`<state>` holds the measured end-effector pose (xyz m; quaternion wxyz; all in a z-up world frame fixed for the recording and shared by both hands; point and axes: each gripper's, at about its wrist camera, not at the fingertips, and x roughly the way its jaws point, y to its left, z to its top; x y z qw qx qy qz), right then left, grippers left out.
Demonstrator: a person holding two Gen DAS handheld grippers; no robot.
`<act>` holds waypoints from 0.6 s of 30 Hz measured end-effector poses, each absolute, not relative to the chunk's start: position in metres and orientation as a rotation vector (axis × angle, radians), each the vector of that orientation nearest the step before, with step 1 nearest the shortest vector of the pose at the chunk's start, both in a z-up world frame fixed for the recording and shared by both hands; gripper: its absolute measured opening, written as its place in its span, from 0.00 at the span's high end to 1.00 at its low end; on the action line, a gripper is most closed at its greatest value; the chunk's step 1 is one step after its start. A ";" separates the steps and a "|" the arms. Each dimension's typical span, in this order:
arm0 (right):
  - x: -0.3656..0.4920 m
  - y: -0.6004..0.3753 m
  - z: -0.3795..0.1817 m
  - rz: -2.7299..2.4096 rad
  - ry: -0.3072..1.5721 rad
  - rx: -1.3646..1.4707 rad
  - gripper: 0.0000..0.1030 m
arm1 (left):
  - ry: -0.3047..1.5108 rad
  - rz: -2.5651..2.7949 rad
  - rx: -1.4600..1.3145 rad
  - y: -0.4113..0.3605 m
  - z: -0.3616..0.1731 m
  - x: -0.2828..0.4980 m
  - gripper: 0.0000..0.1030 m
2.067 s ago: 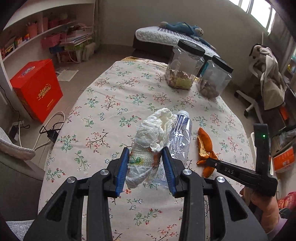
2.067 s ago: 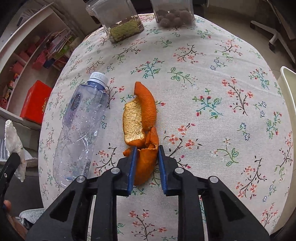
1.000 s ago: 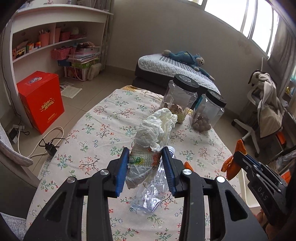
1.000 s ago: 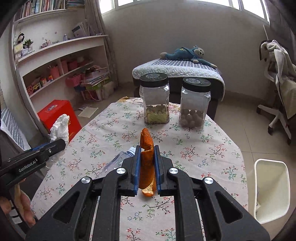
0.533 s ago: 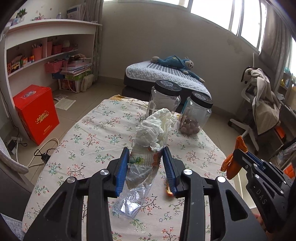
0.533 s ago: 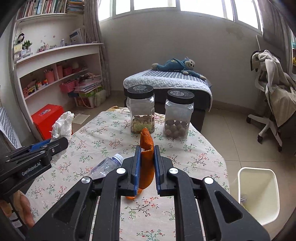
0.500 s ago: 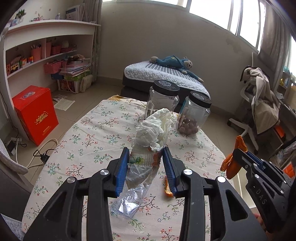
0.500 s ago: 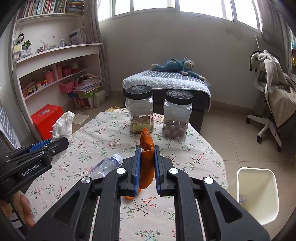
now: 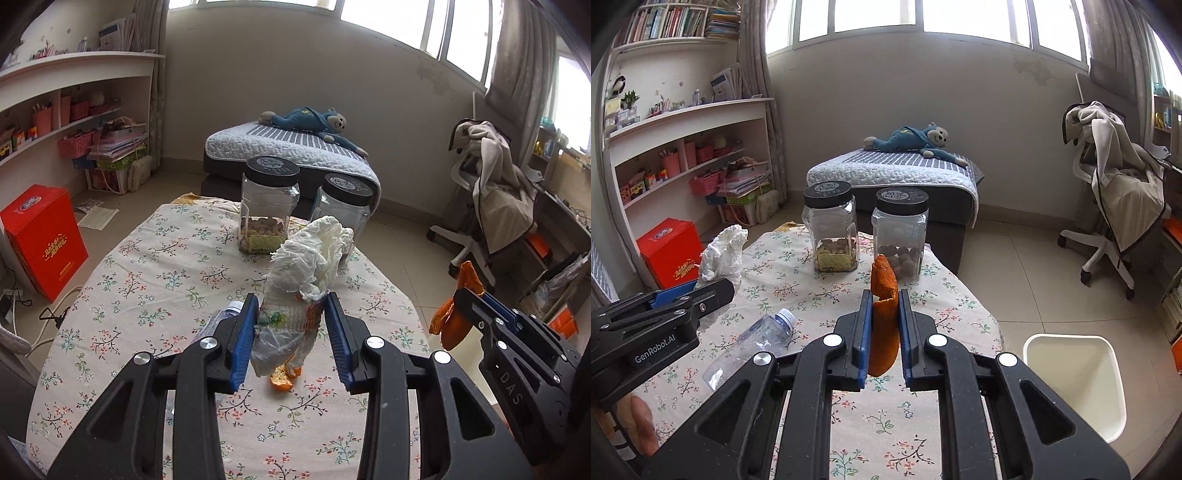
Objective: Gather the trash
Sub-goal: 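Lift the tissue bundle and orange peel above the table with both tools, then carry the tissue bundle and orange peel over the white bin with both tools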
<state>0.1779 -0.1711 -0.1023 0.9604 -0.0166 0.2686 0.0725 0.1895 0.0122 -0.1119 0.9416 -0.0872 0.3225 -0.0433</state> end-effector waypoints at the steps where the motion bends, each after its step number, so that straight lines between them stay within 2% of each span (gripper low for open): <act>1: 0.177 -0.176 -0.101 0.139 0.542 -0.031 0.88 | 0.658 -0.098 -0.176 0.007 -0.111 0.190 0.63; 18: 0.170 -0.287 -0.097 -0.097 0.537 0.038 0.88 | 0.677 -0.236 -0.125 -0.077 -0.113 0.194 0.63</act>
